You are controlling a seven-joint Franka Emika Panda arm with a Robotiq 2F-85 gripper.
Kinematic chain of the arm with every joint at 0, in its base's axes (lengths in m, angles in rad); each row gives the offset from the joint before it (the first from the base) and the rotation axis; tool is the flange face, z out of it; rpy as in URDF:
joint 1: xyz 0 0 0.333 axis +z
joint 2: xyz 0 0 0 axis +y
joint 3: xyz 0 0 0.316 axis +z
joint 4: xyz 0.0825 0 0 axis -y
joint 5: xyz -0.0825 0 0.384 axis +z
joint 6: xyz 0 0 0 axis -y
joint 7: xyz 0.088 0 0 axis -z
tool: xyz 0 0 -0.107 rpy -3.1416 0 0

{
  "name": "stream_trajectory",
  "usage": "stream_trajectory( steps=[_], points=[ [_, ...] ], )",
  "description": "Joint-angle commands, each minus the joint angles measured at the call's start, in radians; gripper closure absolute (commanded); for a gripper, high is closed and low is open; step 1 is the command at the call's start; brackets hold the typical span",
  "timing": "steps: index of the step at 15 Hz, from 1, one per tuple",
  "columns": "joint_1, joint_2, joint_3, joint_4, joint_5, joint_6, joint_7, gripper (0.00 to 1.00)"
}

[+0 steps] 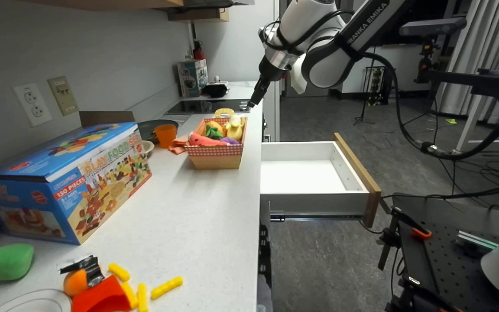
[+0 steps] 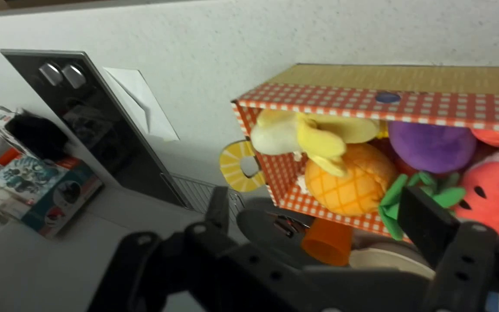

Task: Open the drawer and put some of the plush toys from the basket in the drawer and close it

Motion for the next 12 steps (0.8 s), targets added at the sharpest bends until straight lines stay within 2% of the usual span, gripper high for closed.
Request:
stream_trajectory(
  steps=[1, 2, 5, 6, 7, 9, 12],
  points=[
    [-0.018, 0.06, 0.088, 0.06, 0.145, 0.012, -0.125, 0.0],
    [-0.051, 0.076, 0.14, 0.086, 0.182, -0.009, -0.155, 0.0],
    [-0.093, 0.142, 0.207, 0.191, 0.27, -0.064, -0.215, 0.0],
    [-0.092, 0.16, 0.197, 0.222, 0.269, -0.084, -0.21, 0.0],
    [-0.043, 0.109, 0.158, 0.133, 0.262, -0.041, -0.194, 0.0],
    [-0.055, 0.14, 0.16, 0.183, 0.27, -0.061, -0.198, 0.0],
    [-0.061, 0.152, 0.16, 0.197, 0.271, -0.063, -0.198, 0.0]
  ],
)
